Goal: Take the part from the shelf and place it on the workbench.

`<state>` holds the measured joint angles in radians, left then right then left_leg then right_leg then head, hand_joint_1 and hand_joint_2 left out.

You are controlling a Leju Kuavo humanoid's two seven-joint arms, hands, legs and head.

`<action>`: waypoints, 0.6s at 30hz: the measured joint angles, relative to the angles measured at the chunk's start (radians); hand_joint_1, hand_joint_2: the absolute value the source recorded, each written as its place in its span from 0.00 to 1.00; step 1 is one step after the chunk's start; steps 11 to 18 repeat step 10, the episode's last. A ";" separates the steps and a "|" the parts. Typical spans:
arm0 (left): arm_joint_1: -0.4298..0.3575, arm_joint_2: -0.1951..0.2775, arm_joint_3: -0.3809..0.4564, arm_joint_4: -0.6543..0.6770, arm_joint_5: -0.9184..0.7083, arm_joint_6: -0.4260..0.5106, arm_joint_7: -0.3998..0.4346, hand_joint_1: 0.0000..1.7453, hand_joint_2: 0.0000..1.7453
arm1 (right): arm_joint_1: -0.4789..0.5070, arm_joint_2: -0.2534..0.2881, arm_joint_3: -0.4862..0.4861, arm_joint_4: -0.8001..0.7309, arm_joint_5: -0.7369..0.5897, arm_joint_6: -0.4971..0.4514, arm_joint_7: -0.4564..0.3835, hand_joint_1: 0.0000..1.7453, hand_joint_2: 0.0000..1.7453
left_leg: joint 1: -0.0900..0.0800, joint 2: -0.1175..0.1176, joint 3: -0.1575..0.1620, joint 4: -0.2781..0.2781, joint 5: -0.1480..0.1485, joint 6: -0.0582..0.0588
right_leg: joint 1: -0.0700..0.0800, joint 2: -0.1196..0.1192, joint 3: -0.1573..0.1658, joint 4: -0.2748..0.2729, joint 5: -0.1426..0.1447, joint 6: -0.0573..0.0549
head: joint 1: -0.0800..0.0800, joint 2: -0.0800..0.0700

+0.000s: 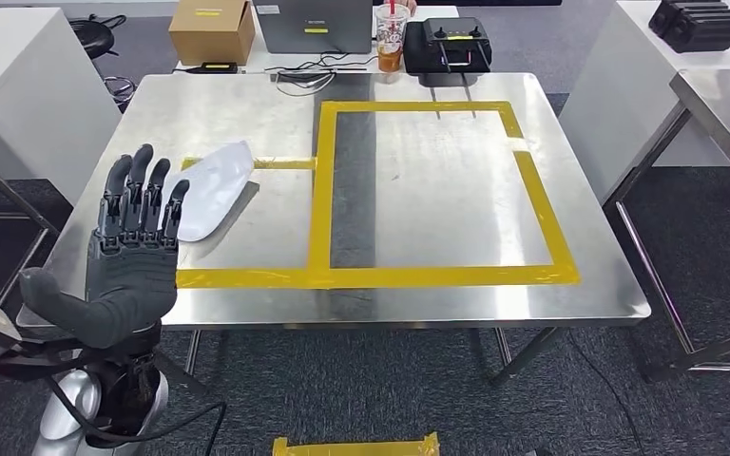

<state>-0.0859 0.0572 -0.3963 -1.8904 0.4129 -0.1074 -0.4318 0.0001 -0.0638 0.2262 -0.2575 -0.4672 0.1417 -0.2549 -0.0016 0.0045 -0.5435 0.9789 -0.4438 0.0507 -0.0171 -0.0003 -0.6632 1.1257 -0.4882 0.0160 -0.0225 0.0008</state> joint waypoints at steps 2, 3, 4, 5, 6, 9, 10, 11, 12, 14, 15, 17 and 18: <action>0.001 -0.001 0.000 0.000 -0.002 0.000 0.002 0.00 0.00 | -0.001 -0.001 0.000 0.000 -0.001 -0.001 0.000 0.00 0.00 | -0.001 0.000 -0.019 0.001 0.013 0.003 | -0.001 0.000 -0.045 0.128 -0.060 -0.002 | 0.001 0.000; 0.001 -0.001 0.000 0.000 -0.003 0.000 0.002 0.00 0.00 | -0.001 -0.001 0.000 0.000 -0.001 -0.001 0.000 0.00 0.00 | -0.001 0.000 -0.027 0.002 0.019 0.002 | -0.002 0.000 -0.049 0.156 -0.072 0.003 | 0.001 0.000; 0.001 -0.001 0.000 0.000 -0.005 -0.001 0.002 0.00 0.00 | -0.002 -0.001 0.000 0.000 -0.001 -0.001 0.001 0.00 0.00 | 0.000 0.000 -0.034 0.002 0.024 0.000 | -0.004 0.000 -0.032 0.142 -0.068 0.011 | 0.002 0.000; 0.001 -0.001 0.000 0.000 -0.005 -0.001 0.003 0.00 0.00 | -0.002 -0.001 0.000 0.000 -0.002 -0.002 0.001 0.00 0.00 | 0.000 0.000 -0.040 0.004 0.028 -0.003 | -0.006 0.000 0.004 0.090 -0.052 0.020 | 0.001 0.000; 0.001 -0.002 0.000 0.000 -0.006 -0.001 0.003 0.00 0.00 | -0.004 -0.002 0.000 0.000 -0.002 -0.002 0.002 0.00 0.00 | 0.001 0.000 -0.045 0.009 0.031 -0.007 | -0.008 0.000 0.053 0.015 -0.034 0.027 | 0.002 0.000; 0.001 -0.002 0.000 -0.001 -0.009 -0.003 0.004 0.00 0.00 | -0.009 -0.002 0.000 0.000 -0.005 -0.004 0.005 0.00 0.00 | -0.004 0.000 -0.062 0.026 0.035 -0.021 | -0.005 0.002 0.130 -0.122 -0.003 0.019 | 0.000 0.000; 0.001 -0.002 0.000 -0.001 -0.009 -0.003 0.004 0.00 0.00 | -0.010 -0.002 0.000 0.000 -0.005 -0.004 0.005 0.00 0.00 | -0.005 0.000 -0.065 0.029 0.036 -0.024 | -0.003 0.003 0.129 -0.124 -0.001 0.013 | -0.001 0.000; 0.001 -0.002 0.000 -0.001 -0.009 -0.003 0.004 0.00 0.00 | -0.010 -0.002 0.000 0.000 -0.005 -0.004 0.005 0.00 0.00 | -0.005 0.000 -0.065 0.029 0.036 -0.024 | -0.003 0.003 0.129 -0.124 -0.001 0.013 | -0.001 0.000; 0.001 -0.002 0.000 -0.001 -0.009 -0.003 0.004 0.00 0.00 | -0.010 -0.002 0.000 0.000 -0.005 -0.004 0.005 0.00 0.00 | -0.005 0.000 -0.065 0.029 0.036 -0.024 | -0.003 0.003 0.129 -0.124 -0.001 0.013 | -0.001 0.000; 0.001 -0.002 0.000 -0.001 -0.009 -0.003 0.004 0.00 0.00 | -0.010 -0.002 0.000 0.000 -0.005 -0.004 0.005 0.00 0.00 | -0.005 0.000 -0.065 0.029 0.036 -0.024 | -0.003 0.003 0.129 -0.124 -0.001 0.013 | -0.001 0.000; 0.001 -0.002 0.000 -0.001 -0.009 -0.003 0.004 0.00 0.00 | -0.010 -0.002 0.000 0.000 -0.005 -0.004 0.005 0.00 0.00 | -0.005 0.000 -0.065 0.029 0.036 -0.024 | -0.003 0.003 0.129 -0.124 -0.001 0.013 | -0.001 0.000; 0.001 -0.002 0.000 -0.001 -0.009 -0.003 0.004 0.00 0.00 | -0.010 -0.002 0.000 0.000 -0.005 -0.004 0.005 0.00 0.00 | -0.005 0.000 -0.065 0.029 0.036 -0.024 | -0.003 0.003 0.129 -0.124 -0.001 0.013 | -0.001 0.000; 0.001 -0.002 0.000 -0.001 -0.009 -0.003 0.004 0.00 0.00 | -0.010 -0.002 0.000 0.000 -0.005 -0.004 0.005 0.00 0.00 | -0.005 0.000 -0.065 0.029 0.036 -0.024 | -0.003 0.003 0.129 -0.124 -0.001 0.013 | -0.001 0.000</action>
